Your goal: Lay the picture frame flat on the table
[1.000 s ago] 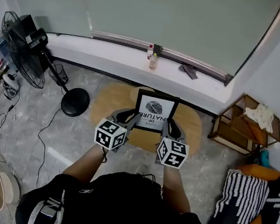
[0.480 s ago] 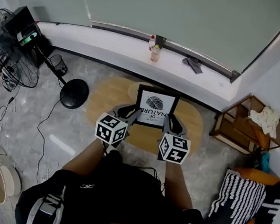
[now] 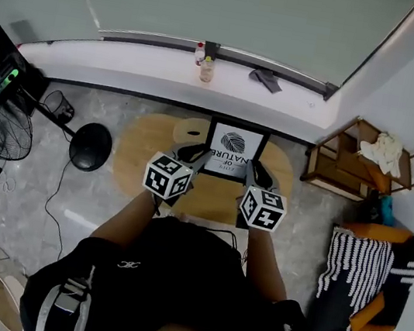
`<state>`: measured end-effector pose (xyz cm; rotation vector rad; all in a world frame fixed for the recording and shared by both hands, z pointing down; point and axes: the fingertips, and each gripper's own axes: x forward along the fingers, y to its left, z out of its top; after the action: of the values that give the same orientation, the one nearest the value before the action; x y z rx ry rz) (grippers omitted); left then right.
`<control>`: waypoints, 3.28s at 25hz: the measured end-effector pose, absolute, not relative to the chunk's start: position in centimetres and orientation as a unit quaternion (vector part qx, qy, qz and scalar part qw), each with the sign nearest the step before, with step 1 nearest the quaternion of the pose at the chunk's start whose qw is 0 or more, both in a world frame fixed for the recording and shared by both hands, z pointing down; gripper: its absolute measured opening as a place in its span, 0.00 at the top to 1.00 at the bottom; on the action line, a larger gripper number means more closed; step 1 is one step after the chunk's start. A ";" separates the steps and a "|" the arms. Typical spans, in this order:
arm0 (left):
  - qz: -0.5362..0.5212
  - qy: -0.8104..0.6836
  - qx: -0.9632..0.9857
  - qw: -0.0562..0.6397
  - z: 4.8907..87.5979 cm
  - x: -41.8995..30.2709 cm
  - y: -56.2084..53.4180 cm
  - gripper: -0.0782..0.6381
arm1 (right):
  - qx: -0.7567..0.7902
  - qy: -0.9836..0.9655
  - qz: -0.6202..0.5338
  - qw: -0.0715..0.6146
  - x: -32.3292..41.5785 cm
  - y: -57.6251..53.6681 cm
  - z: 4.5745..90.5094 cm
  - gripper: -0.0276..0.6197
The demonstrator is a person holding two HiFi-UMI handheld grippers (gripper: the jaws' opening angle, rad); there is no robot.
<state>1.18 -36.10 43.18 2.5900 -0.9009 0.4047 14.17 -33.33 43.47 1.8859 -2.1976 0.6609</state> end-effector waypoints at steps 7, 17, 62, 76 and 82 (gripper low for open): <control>0.166 -0.253 0.931 0.204 45.9 3.4 -39.0 0.75 | 0.673 -0.686 0.263 0.088 15.9 -34.5 46.2 0.82; 0.221 -0.173 0.925 0.257 52.8 7.1 -39.9 0.75 | 0.706 -0.616 0.330 0.116 18.9 -33.8 52.3 0.82; 0.385 -0.229 0.716 0.536 102.8 -2.9 -37.5 0.75 | 0.522 -0.548 0.576 0.308 10.0 -34.7 102.5 0.82; 0.417 -0.289 0.725 0.466 102.1 -4.4 -38.8 0.69 | 0.555 -0.509 0.593 0.284 10.9 -34.9 101.8 0.79; 0.371 -0.342 0.755 0.419 91.2 -5.2 -39.9 0.71 | 0.582 -0.555 0.529 0.270 13.1 -35.8 91.5 0.84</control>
<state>-5.22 -39.87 91.17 1.8921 -0.8583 0.9293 13.06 -35.79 91.46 1.5699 -1.4963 1.4258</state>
